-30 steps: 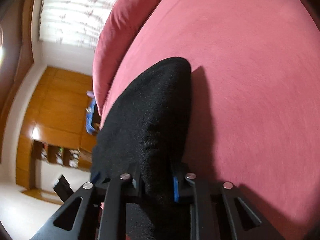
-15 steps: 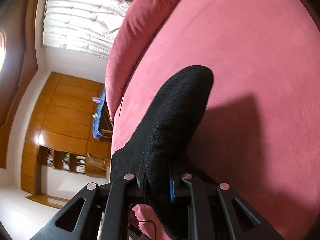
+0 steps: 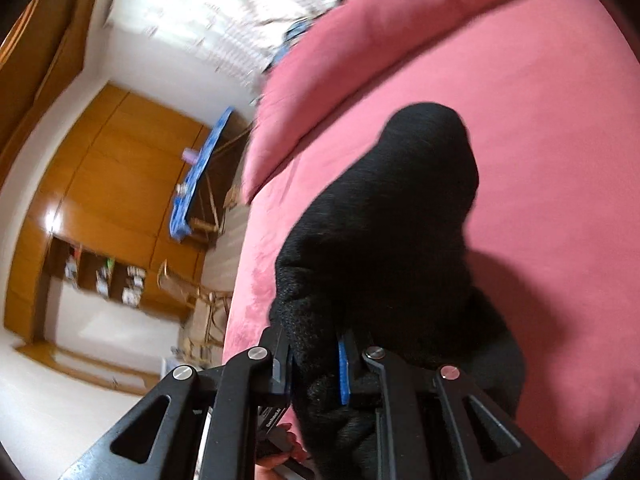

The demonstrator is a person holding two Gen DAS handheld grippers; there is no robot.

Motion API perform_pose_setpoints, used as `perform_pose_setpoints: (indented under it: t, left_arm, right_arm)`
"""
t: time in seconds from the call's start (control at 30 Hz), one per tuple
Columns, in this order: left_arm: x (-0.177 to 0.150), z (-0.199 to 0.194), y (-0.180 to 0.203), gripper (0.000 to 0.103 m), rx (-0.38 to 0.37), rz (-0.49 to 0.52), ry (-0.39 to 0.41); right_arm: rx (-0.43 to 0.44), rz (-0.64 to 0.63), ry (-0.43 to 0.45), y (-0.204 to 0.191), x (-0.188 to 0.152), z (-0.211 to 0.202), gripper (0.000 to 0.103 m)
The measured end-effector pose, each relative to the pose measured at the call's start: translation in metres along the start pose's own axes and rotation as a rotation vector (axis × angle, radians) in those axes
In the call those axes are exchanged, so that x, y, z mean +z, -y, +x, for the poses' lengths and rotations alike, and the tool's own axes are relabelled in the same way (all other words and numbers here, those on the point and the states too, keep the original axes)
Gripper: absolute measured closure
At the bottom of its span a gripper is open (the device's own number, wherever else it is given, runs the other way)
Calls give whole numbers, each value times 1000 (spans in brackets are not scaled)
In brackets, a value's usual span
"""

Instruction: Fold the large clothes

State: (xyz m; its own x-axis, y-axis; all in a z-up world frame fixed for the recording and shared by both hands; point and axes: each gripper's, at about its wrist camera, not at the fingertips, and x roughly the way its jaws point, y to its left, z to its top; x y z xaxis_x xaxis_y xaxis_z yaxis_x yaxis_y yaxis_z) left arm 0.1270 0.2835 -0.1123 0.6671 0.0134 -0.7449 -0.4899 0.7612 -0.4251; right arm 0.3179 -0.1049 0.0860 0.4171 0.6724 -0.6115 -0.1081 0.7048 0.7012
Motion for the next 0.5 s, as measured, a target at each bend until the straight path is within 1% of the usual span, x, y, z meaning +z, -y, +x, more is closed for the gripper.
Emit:
perform_pose_setpoints:
  t: [0.07,0.13,0.17,0.2,0.23,0.27,0.3,0.33,0.4,0.43,0.5]
  left_arm:
    - [10,-4,-21,4,40,-74,27]
    - [15,-8,-41,4,53,-121,44]
    - [19,-10,-52,4,69,-146,53]
    - [22,-12,-63,4,86,-172,65]
    - [23,-14,-72,4,95,-196,71]
    - [22,-13,-79,4,100,-215,69]
    - [21,-12,-87,4,107,-236,59]
    - [21,-10,-92,4,107,-246,52]
    - [17,-5,-101,4,86,-264,30]
    - [15,-5,-102,4,76,-266,29]
    - [15,-7,-102,4,30,-257,48]
  right_arm:
    - [-2,-50,-36,-39,-5,34,87]
    - [-25,-108,-73,-76,-17,75,84]
    - [-38,-136,-86,-88,-23,93,83]
    - [-62,-175,-108,-106,-32,122,81]
    - [-80,-195,-146,-119,-43,155,75]
    - [-54,-201,-197,-131,-53,187,74]
    - [-5,-207,-241,-136,-61,210,72]
    - [63,-205,-302,-142,-72,242,69]
    - [72,-198,-357,-144,-86,267,69]
    - [110,-199,-360,-144,-91,268,67]
    - [221,-227,-341,-136,-93,249,66]
